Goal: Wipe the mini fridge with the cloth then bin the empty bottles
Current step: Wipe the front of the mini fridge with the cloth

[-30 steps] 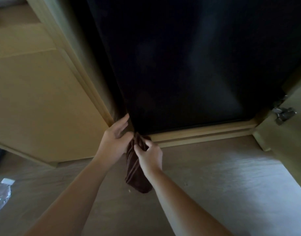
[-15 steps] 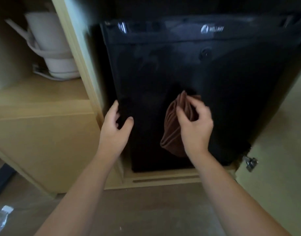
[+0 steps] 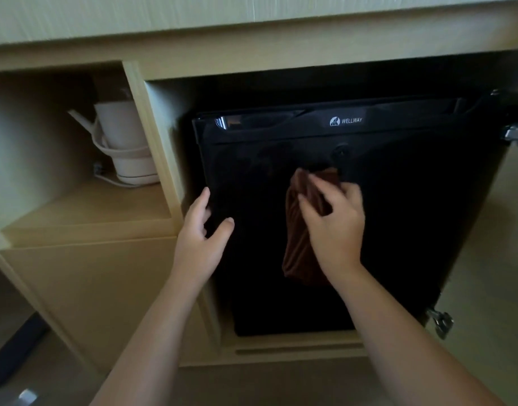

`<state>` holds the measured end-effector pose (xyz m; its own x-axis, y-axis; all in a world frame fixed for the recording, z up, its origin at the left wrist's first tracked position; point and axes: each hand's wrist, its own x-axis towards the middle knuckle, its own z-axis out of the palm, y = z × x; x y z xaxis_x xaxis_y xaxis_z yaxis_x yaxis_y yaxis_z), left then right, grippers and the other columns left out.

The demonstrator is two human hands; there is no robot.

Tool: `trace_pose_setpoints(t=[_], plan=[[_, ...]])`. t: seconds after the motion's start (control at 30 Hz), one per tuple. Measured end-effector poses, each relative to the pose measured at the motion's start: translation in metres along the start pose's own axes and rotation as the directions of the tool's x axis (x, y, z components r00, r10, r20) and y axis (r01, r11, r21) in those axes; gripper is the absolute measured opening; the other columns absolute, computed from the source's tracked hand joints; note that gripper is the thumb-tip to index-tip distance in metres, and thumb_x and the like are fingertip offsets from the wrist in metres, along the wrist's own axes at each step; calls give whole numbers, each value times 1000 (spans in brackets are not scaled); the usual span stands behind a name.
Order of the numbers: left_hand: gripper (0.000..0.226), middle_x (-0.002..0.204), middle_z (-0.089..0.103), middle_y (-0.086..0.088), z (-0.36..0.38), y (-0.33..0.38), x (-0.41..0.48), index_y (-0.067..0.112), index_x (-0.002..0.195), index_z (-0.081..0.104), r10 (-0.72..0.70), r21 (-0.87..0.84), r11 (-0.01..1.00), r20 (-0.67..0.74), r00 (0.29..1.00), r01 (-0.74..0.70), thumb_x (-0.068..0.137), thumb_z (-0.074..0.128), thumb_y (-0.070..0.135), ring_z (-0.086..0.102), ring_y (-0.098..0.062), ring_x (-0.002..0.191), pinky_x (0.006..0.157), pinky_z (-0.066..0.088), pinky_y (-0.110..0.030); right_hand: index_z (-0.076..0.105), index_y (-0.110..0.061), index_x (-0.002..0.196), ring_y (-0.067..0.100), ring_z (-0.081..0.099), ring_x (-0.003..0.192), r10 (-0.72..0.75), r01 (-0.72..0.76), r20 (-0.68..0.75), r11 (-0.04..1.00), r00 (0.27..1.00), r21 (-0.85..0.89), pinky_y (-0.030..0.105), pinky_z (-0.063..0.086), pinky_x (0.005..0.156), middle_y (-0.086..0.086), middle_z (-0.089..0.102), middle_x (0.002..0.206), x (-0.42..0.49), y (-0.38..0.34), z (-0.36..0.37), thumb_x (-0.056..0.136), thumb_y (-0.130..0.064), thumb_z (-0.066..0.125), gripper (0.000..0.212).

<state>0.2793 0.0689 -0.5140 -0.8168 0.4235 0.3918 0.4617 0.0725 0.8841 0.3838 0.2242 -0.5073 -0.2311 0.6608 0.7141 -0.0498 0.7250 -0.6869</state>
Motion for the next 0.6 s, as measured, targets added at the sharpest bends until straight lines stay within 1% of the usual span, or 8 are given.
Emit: trace_pose_setpoints(t=[0.07, 0.13, 0.23, 0.3, 0.37, 0.47, 0.53, 0.6], plan=[[60, 142, 34, 18, -2, 3, 1, 35, 140, 29, -12, -22, 1000, -12, 1000, 12, 88, 57, 25, 37, 3, 120, 102, 33, -28, 63, -20, 113, 7, 49, 88, 76, -75, -153, 997, 985, 11, -2, 28, 80, 2, 46, 102, 29, -7, -14, 78, -21, 68, 35], [57, 137, 40, 15, -4, 5, 3, 37, 138, 34, -41, -56, 998, -15, 999, 40, 87, 57, 27, 39, 1, 119, 94, 33, -23, 63, -22, 113, 18, 54, 87, 90, -112, -220, 990, 971, -87, 10, 34, 79, 7, 49, 104, 49, -20, -17, 79, -22, 67, 34], [53, 131, 44, 13, -4, 7, 4, 38, 136, 38, -81, -121, 990, -13, 997, 79, 88, 56, 25, 41, -2, 120, 86, 32, -19, 65, -19, 111, 33, 54, 85, 60, -96, -199, 979, 978, -178, 32, 42, 80, 16, 49, 105, 42, -39, 3, 80, -19, 66, 31], [51, 131, 45, 14, -4, 9, 4, 36, 135, 40, -74, -140, 988, -16, 997, 71, 89, 55, 20, 43, -3, 119, 84, 33, -16, 66, -19, 109, 34, 54, 85, -3, -10, -107, 993, 994, -115, 36, 43, 79, 17, 50, 103, 26, -50, 21, 79, -17, 67, 31], [50, 130, 46, 13, -4, 10, 4, 34, 134, 41, -72, -162, 985, -25, 997, 67, 89, 55, 17, 44, -6, 120, 82, 36, -14, 65, -18, 110, 30, 53, 86, -85, 84, -9, 991, 996, -109, 36, 47, 75, 14, 50, 102, 10, -54, 37, 78, -17, 68, 32], [51, 134, 45, 11, -4, 11, 3, 35, 135, 40, -80, -146, 986, -12, 997, 78, 89, 55, 19, 43, -6, 122, 76, 36, -13, 64, -18, 113, 15, 51, 86, -30, 30, 11, 1000, 999, 9, 25, 47, 81, 2, 46, 101, 7, -51, 40, 80, -21, 68, 33], [52, 137, 44, 7, -5, 12, 2, 36, 136, 37, -84, -124, 989, 4, 996, 84, 89, 55, 21, 42, -7, 123, 81, 34, -16, 65, -19, 111, 20, 55, 83, 48, -40, -110, 997, 993, 68, 19, 41, 83, 5, 44, 98, 18, -41, 26, 77, -18, 71, 35], [54, 140, 43, 4, -4, 13, 1, 36, 137, 36, -82, -104, 991, 8, 997, 82, 89, 56, 22, 41, -7, 123, 88, 32, -20, 66, -18, 111, 22, 55, 84, 175, -145, -250, 981, 952, 131, 13, 35, 81, 5, 42, 97, 38, -28, 5, 76, -16, 71, 36]])
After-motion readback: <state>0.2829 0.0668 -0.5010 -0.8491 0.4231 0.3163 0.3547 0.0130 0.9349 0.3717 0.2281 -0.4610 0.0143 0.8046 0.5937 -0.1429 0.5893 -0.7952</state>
